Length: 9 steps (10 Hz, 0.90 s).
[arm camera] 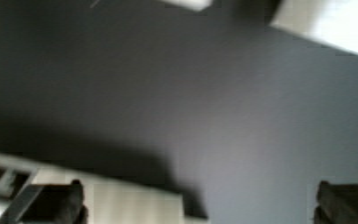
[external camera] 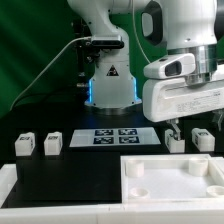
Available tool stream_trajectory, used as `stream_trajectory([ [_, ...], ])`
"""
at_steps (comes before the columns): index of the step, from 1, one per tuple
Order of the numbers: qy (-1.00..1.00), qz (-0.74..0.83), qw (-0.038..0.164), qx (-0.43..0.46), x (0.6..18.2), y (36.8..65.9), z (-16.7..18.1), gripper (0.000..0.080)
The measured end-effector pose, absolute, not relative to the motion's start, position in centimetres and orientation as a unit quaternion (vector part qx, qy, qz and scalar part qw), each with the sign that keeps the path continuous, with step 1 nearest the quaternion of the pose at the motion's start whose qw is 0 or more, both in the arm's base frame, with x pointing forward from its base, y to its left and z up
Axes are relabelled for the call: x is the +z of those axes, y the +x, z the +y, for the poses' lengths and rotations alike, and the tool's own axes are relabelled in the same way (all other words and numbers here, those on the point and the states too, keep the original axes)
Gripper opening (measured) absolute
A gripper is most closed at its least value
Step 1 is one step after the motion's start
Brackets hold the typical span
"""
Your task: Assemble one leg
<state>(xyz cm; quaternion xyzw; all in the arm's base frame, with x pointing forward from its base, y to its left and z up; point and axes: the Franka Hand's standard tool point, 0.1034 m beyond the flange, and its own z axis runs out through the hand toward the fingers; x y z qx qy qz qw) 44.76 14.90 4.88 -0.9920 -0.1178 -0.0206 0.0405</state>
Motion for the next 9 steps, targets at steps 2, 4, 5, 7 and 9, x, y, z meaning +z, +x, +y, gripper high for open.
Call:
stream_trajectory([
  [2, -0.991, -0.101, 0.030, 0.079, 5.4, 43.7, 18.0, 0.0649],
  [4, -0.977, -0.093, 0.014, 0.192, 5.8, 43.6, 19.1, 0.0649],
  [5, -0.966, -0.085, 0.008, 0.244, 5.5, 43.7, 18.9, 0.0649],
  [7, -0.939, -0.076, -0.005, 0.336, 5.3, 43.4, 18.5, 0.0649],
  [9, -0.935, -0.076, -0.005, 0.345, 4.9, 43.8, 18.7, 0.0649],
])
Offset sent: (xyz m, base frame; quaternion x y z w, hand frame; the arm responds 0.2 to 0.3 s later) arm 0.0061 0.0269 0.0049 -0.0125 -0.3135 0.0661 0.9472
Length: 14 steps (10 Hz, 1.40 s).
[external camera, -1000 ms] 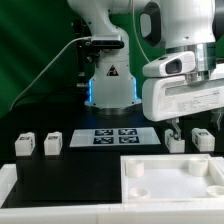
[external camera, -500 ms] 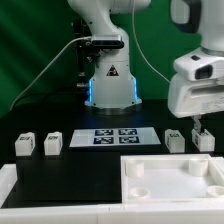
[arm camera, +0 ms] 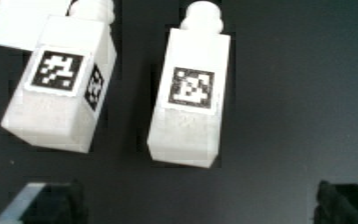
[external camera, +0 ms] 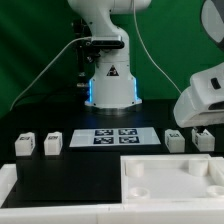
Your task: Assemble one leg
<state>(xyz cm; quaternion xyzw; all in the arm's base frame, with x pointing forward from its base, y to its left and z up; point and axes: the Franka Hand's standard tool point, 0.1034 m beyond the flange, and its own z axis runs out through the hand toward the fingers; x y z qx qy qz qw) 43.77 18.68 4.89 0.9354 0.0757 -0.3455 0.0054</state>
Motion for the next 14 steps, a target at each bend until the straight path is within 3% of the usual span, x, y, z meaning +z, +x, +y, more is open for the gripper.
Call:
stream_trajectory([
  [3, 0.929, 0.038, 0.019, -0.369, 3.9, 42.5, 18.7, 0.0649],
  [9, 0.923, 0.038, 0.028, -0.381, 1.7, 39.3, 19.1, 0.0649],
  [14, 0.921, 0.030, 0.027, -0.389, 1.0, 39.1, 18.2, 0.0649],
])
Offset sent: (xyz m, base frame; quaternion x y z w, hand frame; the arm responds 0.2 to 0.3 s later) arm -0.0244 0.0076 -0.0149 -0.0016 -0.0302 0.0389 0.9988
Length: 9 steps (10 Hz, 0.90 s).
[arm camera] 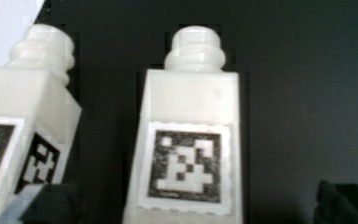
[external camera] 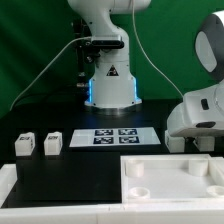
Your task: Assemble one leg
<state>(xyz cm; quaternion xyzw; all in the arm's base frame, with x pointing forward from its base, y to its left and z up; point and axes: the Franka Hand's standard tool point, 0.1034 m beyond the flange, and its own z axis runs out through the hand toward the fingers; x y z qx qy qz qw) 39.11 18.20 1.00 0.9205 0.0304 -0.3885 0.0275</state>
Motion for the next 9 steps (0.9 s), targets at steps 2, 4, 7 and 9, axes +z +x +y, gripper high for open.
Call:
stream_trajectory([
  [2, 0.921, 0.031, 0.027, -0.389, 1.00, 39.10, 18.22, 0.0649],
  [4, 0.921, 0.031, 0.027, -0.389, 1.00, 39.10, 18.22, 0.0534],
  [7, 0.921, 0.031, 0.027, -0.389, 1.00, 39.10, 18.21, 0.0291],
  [9, 0.921, 0.031, 0.027, -0.389, 1.00, 39.10, 18.21, 0.0291],
])
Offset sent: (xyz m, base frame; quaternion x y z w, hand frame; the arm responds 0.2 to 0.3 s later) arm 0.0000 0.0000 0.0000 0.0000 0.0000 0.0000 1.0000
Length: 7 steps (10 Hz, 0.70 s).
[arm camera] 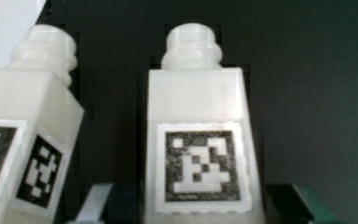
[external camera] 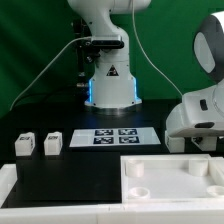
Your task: Assemble one leg
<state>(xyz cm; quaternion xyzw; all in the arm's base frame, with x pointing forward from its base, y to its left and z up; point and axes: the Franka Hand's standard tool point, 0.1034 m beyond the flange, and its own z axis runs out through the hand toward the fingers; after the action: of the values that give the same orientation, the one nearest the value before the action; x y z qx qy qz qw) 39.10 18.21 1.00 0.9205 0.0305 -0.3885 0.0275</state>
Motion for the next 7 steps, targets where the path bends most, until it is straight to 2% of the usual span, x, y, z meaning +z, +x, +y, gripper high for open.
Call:
stream_trajectory([
  [4, 0.923, 0.034, 0.028, -0.383, 1.2, 39.5, 18.1, 0.0291],
  [7, 0.941, 0.037, 0.011, -0.335, 5.8, 43.7, 16.8, 0.0294],
])
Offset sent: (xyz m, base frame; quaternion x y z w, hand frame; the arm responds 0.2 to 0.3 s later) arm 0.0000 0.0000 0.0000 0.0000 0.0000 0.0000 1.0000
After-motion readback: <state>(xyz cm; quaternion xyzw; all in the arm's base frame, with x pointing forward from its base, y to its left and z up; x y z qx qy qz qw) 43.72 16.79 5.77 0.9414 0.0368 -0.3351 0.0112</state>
